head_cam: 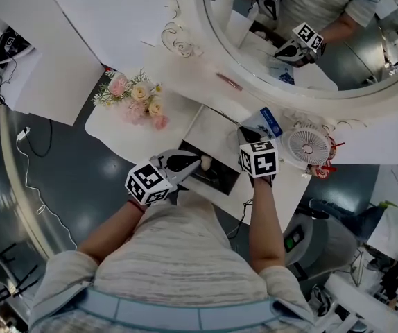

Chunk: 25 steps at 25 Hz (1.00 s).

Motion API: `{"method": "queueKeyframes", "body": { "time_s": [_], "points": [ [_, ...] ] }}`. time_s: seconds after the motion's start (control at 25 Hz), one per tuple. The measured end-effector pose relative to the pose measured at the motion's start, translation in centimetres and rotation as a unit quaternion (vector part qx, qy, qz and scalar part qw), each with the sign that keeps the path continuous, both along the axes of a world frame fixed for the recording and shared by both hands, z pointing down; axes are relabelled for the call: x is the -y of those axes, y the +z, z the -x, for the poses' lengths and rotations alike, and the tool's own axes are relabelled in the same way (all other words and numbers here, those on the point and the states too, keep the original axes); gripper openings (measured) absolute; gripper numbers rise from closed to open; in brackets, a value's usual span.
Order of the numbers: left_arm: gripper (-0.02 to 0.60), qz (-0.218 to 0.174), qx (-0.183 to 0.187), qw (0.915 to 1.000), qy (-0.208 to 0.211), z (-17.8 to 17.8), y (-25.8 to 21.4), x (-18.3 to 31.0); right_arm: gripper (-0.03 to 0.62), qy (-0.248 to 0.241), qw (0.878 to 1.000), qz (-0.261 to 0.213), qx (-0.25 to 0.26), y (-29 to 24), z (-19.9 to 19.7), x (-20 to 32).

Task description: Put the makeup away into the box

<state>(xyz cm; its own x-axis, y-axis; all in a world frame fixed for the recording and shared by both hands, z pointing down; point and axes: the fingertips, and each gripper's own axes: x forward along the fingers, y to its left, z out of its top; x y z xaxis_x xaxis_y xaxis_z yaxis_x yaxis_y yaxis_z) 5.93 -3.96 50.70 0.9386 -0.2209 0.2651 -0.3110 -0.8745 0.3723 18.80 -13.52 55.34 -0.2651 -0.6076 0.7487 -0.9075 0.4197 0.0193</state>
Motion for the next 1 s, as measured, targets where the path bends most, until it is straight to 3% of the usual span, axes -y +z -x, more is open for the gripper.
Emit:
{"method": "queueKeyframes", "body": {
  "time_s": [0.32,0.72,1.0],
  "points": [
    [0.014,-0.009,-0.001,1.0,0.002,0.1,-0.6,0.2,0.009,-0.02,0.999,0.013,0.024,0.4,2.4,-3.9],
    [0.014,-0.013,0.0,0.9999,0.01,0.5,-1.1,0.7,0.009,-0.038,0.995,0.062,0.073,2.8,6.6,-9.6],
    [0.014,-0.014,0.002,0.9997,0.018,0.5,-1.1,0.9,0.009,-0.05,0.992,0.085,0.083,4.3,8.4,-10.9]
  ]
}}
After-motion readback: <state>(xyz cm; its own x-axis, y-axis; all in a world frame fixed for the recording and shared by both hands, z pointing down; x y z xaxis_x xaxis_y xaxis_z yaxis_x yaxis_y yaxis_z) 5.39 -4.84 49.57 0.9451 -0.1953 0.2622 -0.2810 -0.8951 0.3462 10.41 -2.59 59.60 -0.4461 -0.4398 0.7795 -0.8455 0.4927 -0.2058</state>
